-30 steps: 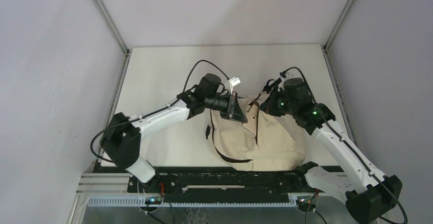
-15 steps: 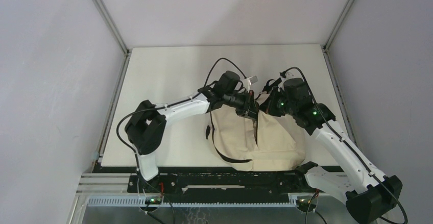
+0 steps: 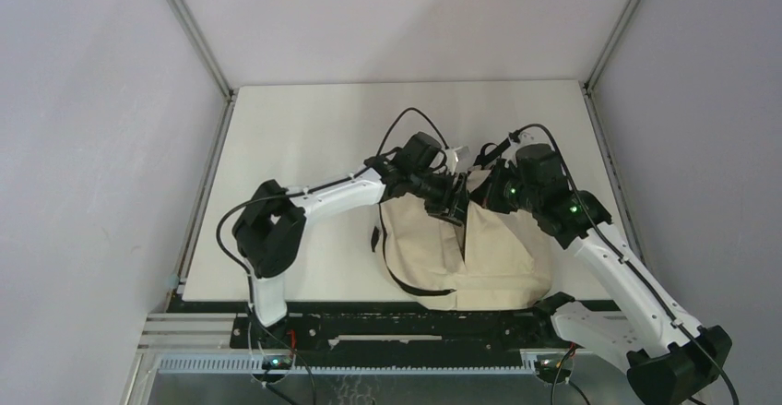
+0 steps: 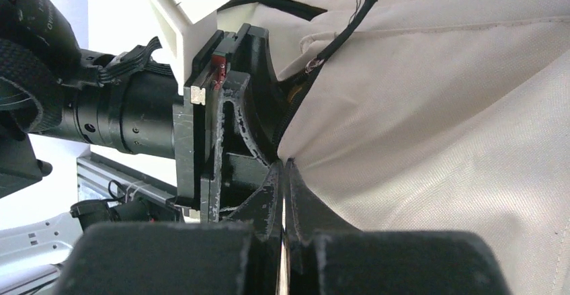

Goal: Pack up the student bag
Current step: Place the personal item in the student bag.

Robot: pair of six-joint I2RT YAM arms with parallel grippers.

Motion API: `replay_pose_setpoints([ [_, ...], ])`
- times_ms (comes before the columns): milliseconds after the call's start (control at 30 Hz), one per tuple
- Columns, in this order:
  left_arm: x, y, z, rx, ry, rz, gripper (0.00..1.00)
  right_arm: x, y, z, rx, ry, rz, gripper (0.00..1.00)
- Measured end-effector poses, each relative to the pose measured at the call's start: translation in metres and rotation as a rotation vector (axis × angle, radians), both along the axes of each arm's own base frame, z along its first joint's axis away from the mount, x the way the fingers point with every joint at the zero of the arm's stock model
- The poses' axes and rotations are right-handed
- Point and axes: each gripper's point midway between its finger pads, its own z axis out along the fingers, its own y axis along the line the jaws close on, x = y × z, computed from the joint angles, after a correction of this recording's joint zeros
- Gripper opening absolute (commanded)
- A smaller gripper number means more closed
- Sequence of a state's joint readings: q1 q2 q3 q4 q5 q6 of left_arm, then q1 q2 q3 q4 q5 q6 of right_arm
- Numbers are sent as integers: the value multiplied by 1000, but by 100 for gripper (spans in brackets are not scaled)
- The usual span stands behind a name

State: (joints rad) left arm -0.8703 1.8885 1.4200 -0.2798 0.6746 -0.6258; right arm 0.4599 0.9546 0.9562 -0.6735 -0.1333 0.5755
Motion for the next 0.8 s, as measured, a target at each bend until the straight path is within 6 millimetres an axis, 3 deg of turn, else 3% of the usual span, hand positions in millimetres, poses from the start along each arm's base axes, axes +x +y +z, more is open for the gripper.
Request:
replay_pose_setpoints([
  [167,-8,12,11,21,-47,-23,57,-1,1,1,5,0,2,0],
  [500,-30,40,77,-44,-184,-54,25,0,1,1,4,-2,-2,0],
  [633,-30,50,89,-53,-217,-45,26,1,1,0,4,1,-2,0],
  [800,-17,69,79,-18,-205,16,33,1,6,-7,-8,25,14,0],
])
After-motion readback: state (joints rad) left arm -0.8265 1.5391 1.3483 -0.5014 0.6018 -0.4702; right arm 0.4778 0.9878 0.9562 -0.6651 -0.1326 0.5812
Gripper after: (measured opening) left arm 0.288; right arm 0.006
